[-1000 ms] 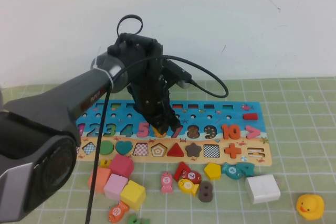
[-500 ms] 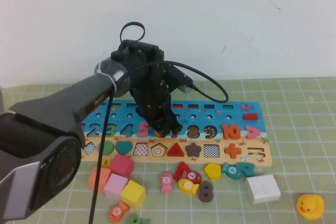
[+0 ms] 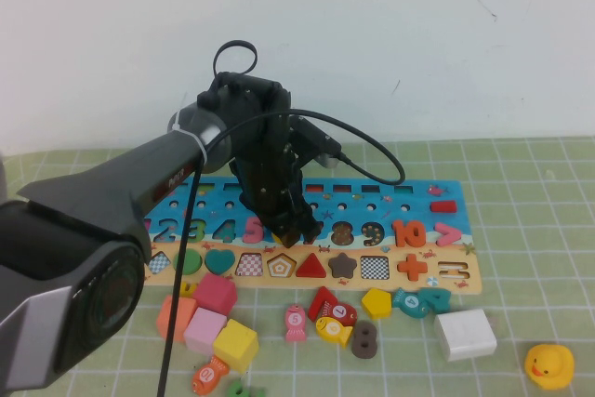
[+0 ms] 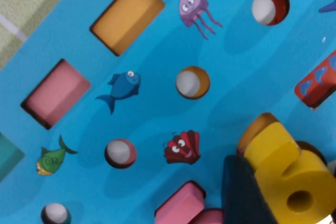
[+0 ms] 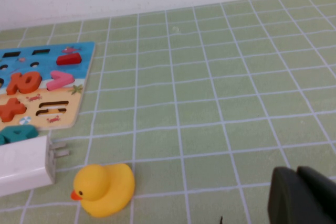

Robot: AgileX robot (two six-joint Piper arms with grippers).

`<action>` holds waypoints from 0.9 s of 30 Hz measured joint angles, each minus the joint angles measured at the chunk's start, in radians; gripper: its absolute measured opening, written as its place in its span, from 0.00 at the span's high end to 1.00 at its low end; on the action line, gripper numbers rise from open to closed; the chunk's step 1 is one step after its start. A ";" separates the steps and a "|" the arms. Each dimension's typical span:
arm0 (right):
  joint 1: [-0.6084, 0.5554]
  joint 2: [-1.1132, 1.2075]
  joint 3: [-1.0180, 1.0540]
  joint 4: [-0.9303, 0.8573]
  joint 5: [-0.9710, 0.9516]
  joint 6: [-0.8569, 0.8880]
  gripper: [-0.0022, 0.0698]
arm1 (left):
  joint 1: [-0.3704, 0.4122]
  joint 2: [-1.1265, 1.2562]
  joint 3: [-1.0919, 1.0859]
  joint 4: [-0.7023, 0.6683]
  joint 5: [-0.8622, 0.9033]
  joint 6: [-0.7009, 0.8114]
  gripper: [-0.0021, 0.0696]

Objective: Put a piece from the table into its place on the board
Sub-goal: Place the "number 6" into the hole of the number 6

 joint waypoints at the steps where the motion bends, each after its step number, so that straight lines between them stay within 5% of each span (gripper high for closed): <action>1: 0.000 0.000 0.000 0.000 0.000 0.000 0.97 | 0.000 0.000 0.000 0.000 0.000 0.001 0.54; 14: 0.000 0.000 0.000 0.000 0.000 0.000 0.97 | 0.000 0.000 0.000 0.000 -0.004 -0.016 0.31; 23: 0.000 0.000 0.000 0.000 0.000 0.000 0.97 | 0.000 -0.030 -0.031 0.009 0.034 -0.025 0.32; 27: 0.000 0.000 0.000 0.000 0.000 0.000 0.97 | 0.000 -0.068 -0.068 0.027 0.043 -0.051 0.45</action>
